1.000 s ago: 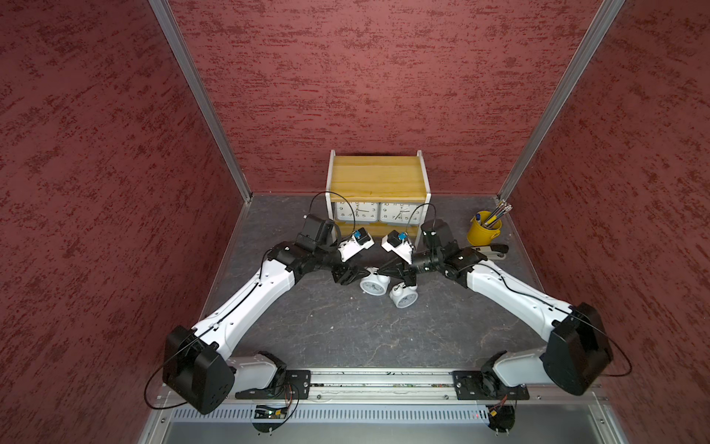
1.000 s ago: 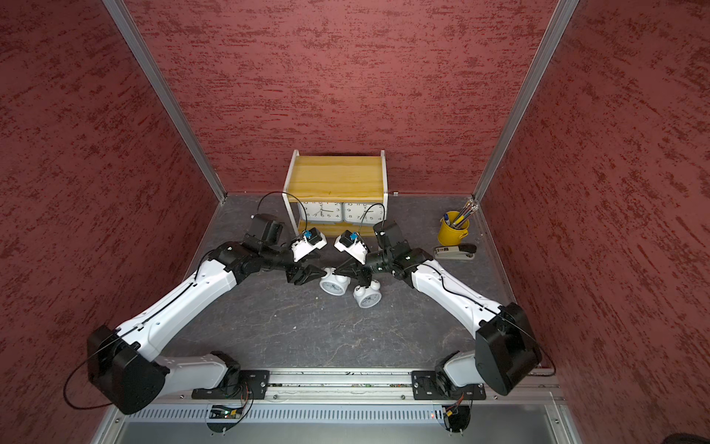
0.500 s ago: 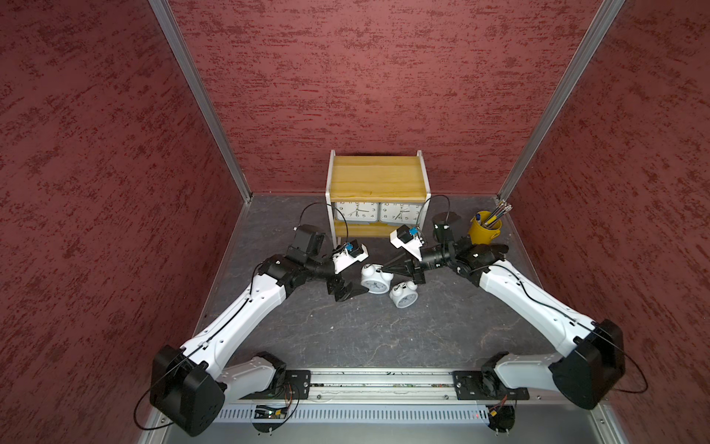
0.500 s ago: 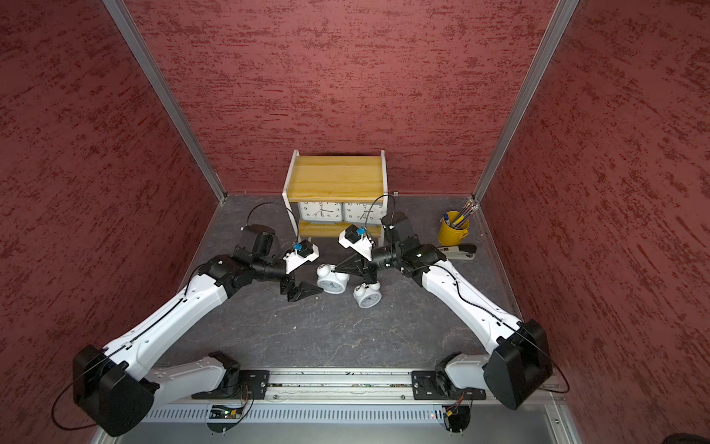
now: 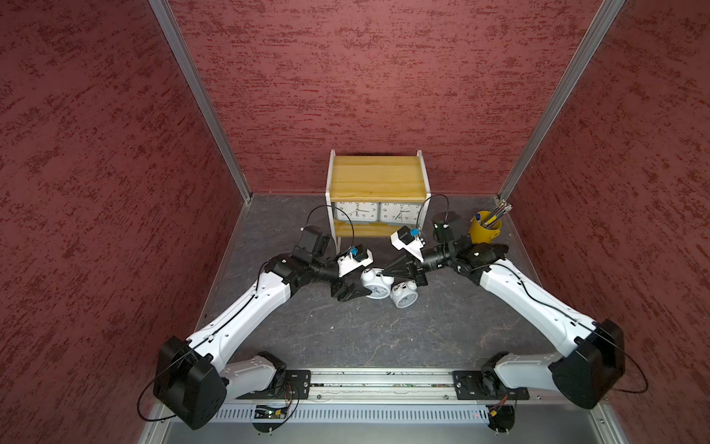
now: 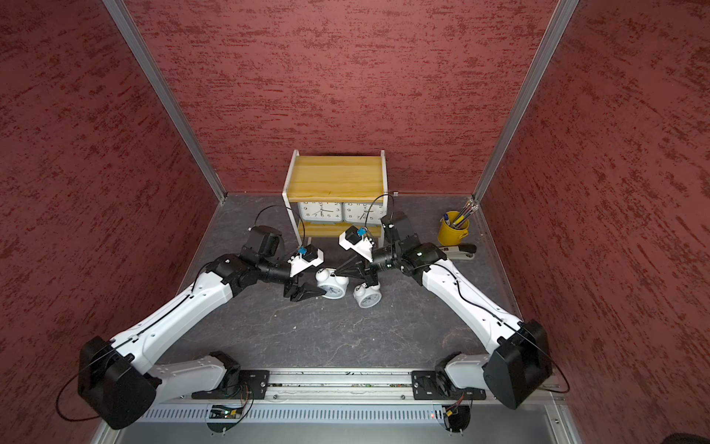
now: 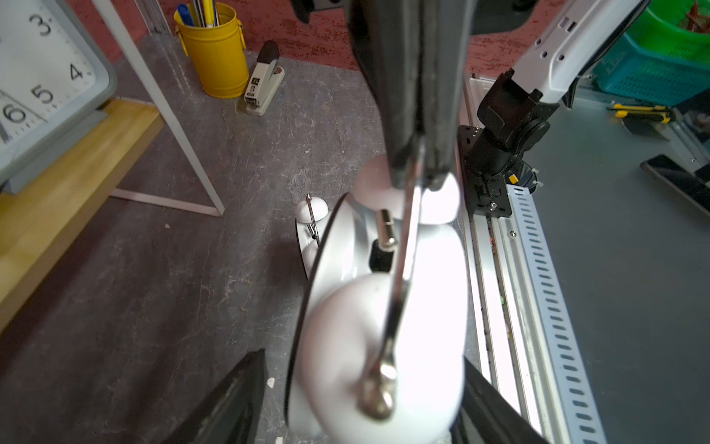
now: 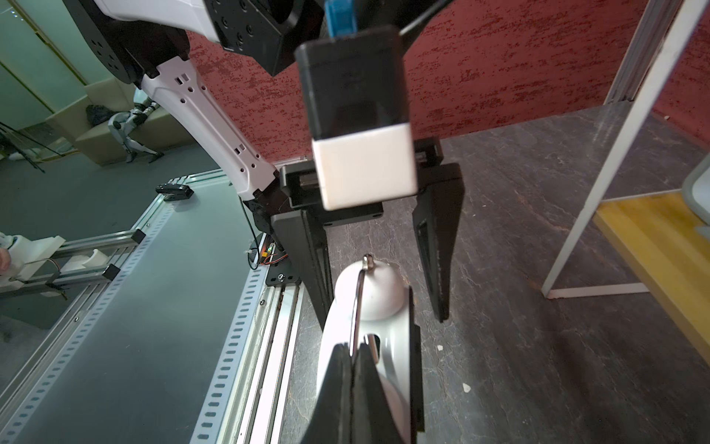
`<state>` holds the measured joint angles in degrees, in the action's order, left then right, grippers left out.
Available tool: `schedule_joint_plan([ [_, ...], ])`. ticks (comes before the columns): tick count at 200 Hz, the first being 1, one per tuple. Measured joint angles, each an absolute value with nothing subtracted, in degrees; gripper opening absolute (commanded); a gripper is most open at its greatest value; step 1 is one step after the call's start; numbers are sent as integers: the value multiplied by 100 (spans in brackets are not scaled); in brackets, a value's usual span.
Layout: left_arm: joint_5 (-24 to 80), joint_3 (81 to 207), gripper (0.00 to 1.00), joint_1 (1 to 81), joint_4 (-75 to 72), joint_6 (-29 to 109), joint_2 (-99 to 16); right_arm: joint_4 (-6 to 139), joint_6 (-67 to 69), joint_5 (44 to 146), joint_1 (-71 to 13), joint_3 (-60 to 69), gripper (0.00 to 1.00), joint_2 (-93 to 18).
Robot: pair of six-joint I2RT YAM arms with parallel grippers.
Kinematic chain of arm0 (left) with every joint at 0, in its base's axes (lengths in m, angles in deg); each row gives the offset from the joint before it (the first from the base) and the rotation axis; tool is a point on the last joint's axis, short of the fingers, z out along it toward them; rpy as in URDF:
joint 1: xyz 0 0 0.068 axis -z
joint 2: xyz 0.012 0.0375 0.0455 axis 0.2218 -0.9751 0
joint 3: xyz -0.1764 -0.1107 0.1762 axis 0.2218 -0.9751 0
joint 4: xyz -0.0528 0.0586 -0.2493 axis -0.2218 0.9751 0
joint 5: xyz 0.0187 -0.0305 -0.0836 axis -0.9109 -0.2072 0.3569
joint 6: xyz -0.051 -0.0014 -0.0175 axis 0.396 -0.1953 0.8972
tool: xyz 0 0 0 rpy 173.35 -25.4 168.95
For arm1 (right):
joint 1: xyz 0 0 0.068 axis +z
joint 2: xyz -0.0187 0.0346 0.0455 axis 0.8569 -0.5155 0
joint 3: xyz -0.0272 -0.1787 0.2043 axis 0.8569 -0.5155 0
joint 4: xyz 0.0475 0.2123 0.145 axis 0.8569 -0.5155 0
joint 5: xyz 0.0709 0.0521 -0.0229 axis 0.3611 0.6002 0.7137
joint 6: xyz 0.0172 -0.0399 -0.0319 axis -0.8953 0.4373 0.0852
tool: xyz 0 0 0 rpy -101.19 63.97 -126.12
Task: Place the alarm clocks on the shelf by style
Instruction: Pick up the alarm from the center of the board.
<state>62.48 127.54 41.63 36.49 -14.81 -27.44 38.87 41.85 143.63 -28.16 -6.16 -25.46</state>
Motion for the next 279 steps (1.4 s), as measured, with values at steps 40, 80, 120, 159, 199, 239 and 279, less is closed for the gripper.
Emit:
schedule_joint_plan([
  [40, 6366, 12754, 31, 4176, 3710, -1588, -2744, 3893, 4151, 14339, -2818, -616, 3, -2572],
  [80, 6369, 12754, 30, 4176, 3697, -1503, -2744, 4217, 3906, 14176, -2823, -664, 52, -2552],
  [120, 6056, 12751, 29, 4155, 3446, -1044, -2600, 5183, 3357, 13102, -2951, -1348, 63, -1986],
  [159, 5706, 12747, 29, 4076, 3035, -464, -2239, 6348, 2531, 11360, -3295, -2269, 64, -1199],
  [199, 5477, 13191, 28, 3993, 3019, -27, -2204, 6789, 1921, 9771, -3533, -2653, 67, -1079],
  [239, 5322, 14104, 28, 3805, 3033, 207, -2480, 7137, 1644, 8982, -3622, -2686, 69, -1142],
  [279, 5066, 15077, 28, 3669, 3168, 401, -2991, 7401, 1585, 8609, -3657, -2509, 68, -1658],
])
